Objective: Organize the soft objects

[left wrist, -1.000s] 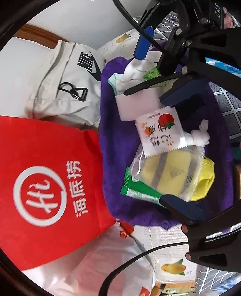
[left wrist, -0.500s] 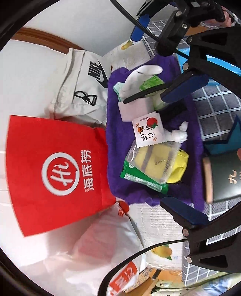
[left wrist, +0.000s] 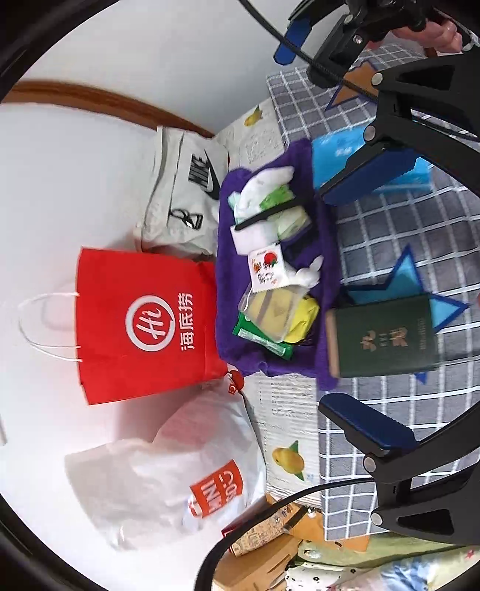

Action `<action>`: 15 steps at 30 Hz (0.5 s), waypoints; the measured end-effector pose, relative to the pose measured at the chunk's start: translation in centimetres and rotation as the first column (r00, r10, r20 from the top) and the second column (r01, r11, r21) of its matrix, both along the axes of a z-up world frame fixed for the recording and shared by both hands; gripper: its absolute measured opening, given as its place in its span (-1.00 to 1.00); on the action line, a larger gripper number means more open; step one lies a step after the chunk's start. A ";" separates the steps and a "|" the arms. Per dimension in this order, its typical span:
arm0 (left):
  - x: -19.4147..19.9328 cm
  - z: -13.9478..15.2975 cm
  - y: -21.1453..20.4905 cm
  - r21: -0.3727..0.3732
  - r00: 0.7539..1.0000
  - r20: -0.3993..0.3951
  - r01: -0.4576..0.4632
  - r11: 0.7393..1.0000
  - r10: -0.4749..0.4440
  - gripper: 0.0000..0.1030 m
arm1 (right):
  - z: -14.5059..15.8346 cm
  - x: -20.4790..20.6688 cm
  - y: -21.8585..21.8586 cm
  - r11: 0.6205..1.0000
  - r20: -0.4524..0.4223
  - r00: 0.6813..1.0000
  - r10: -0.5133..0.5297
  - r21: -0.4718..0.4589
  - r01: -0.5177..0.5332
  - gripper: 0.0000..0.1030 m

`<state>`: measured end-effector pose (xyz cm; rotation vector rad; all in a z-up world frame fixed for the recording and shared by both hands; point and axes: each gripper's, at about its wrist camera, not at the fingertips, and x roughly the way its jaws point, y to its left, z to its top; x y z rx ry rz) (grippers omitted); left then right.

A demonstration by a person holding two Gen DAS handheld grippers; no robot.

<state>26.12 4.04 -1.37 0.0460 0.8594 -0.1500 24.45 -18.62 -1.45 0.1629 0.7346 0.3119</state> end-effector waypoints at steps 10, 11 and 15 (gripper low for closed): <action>-9.3 1.8 -0.1 -0.004 0.997 0.074 0.004 1.000 -0.003 0.99 | 1.1 -8.4 0.1 0.999 0.034 0.999 0.007 -0.050 -0.005 1.00; -10.3 1.9 0.0 -0.020 0.997 0.081 0.006 1.000 -0.004 0.99 | 1.1 -9.1 0.1 0.999 0.035 0.999 0.004 -0.050 -0.002 1.00; -12.6 2.4 -0.1 -0.045 0.997 0.072 0.003 0.999 0.000 0.99 | 0.8 -11.6 -0.3 1.000 0.017 1.000 0.000 -0.015 0.000 1.00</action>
